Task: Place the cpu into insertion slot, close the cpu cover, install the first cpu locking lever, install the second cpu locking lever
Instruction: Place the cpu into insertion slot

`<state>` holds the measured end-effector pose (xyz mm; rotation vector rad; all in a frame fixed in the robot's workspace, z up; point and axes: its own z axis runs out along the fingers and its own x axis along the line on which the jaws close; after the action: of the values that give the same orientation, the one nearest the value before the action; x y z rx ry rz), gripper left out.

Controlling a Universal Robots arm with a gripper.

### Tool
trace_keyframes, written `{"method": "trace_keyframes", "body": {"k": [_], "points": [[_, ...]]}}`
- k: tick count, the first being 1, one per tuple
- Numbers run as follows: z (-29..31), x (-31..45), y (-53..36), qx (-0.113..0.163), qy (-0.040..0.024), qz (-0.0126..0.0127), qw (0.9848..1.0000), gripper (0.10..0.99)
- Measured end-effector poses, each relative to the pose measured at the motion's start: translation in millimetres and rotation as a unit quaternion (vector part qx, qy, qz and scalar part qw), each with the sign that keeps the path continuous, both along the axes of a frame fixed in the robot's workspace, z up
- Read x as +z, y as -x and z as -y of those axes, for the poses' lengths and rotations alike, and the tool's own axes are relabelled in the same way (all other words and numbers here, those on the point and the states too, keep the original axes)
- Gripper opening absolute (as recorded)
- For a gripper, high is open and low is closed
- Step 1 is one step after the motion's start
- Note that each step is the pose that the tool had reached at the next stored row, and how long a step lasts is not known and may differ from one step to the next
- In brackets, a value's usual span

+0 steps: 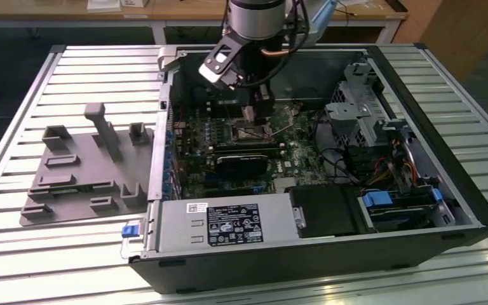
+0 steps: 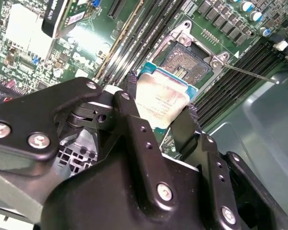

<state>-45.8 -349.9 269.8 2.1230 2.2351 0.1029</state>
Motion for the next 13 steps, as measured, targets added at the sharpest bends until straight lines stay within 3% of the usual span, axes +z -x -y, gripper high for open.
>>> {"method": "trace_keyframes", "body": {"k": [13], "points": [[-9.6, -12.6, 1.0, -0.007, 0.0, 0.0, 1.0, 0.533]]}}
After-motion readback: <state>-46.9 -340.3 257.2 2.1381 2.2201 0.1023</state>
